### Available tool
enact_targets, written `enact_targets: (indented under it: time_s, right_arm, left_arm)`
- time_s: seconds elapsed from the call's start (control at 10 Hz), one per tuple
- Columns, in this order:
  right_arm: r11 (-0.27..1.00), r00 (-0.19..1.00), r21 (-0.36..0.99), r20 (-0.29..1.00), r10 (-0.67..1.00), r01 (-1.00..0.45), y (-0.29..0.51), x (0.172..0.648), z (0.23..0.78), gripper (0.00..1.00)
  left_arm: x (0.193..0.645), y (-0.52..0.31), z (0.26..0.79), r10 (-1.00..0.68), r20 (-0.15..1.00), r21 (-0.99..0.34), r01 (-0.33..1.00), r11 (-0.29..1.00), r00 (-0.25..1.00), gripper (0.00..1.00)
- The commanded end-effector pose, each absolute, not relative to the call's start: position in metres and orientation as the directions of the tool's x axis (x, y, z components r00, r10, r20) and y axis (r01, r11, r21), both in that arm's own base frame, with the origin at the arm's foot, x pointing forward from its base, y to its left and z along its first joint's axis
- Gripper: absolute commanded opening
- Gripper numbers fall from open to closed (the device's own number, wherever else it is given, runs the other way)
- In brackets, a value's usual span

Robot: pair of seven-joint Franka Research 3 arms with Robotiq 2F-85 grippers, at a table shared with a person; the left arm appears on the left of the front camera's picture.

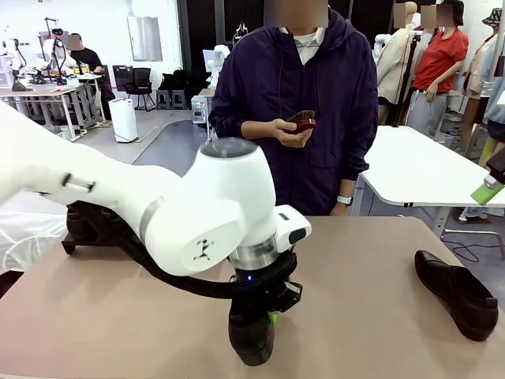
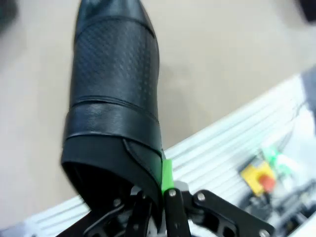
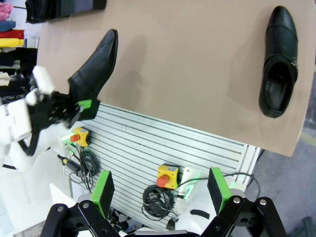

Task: Organize the shoes by placing them on the stand.
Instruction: Place the Shoe from the middle of the table onto the Shoes Stand.

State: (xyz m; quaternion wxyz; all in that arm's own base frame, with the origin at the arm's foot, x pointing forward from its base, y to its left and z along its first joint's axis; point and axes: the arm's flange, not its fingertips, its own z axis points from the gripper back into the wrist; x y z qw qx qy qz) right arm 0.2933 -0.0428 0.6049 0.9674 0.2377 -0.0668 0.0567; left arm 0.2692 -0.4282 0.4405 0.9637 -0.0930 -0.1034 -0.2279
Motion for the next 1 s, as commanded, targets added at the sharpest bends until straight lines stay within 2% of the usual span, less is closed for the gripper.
enact_targets:
  time_s: [0.0, 0.1, 0.3, 0.4, 0.6, 0.8, 0.9]
  right_arm:
    - [0.87, 0.981, 0.465, 0.167, 0.096, -0.164, -0.044, 0.294, 0.608, 1.0]
    - [0.87, 0.981, 0.465, 0.167, 0.096, -0.164, -0.044, 0.294, 0.608, 1.0]
    - [0.87, 0.981, 0.465, 0.167, 0.096, -0.164, -0.044, 0.294, 0.608, 1.0]
    - [0.87, 0.981, 0.465, 0.167, 0.096, -0.164, -0.044, 0.294, 0.608, 1.0]
    - [0.87, 0.981, 0.465, 0.167, 0.096, -0.164, -0.044, 0.294, 0.608, 1.0]
    - [0.87, 0.981, 0.465, 0.167, 0.096, -0.164, -0.044, 0.294, 0.608, 1.0]
    - [0.87, 0.981, 0.465, 0.167, 0.096, -0.164, -0.044, 0.294, 0.608, 1.0]
  left_arm:
    - [0.264, -0.388, 0.494, -0.565, 0.269, -0.079, 0.602, 0.795, 0.78, 0.0]
    - [0.269, -0.369, 0.513, -0.572, 0.28, 0.006, 0.595, 0.804, 0.771, 0.0]
    - [0.291, -0.317, 0.524, -0.316, 0.376, 0.111, 0.297, 0.949, 0.871, 0.0]
    - [0.296, -0.29, 0.525, -0.202, 0.39, 0.143, 0.157, 0.977, 0.899, 0.0]
    - [0.305, -0.245, 0.527, -0.041, 0.467, 0.165, -0.042, 0.985, 0.883, 0.0]
    - [0.315, -0.228, 0.529, 0.022, 0.529, 0.145, -0.115, 0.983, 0.849, 0.0]
    - [0.317, -0.225, 0.529, -0.037, 0.453, 0.137, -0.029, 0.99, 0.891, 0.0]
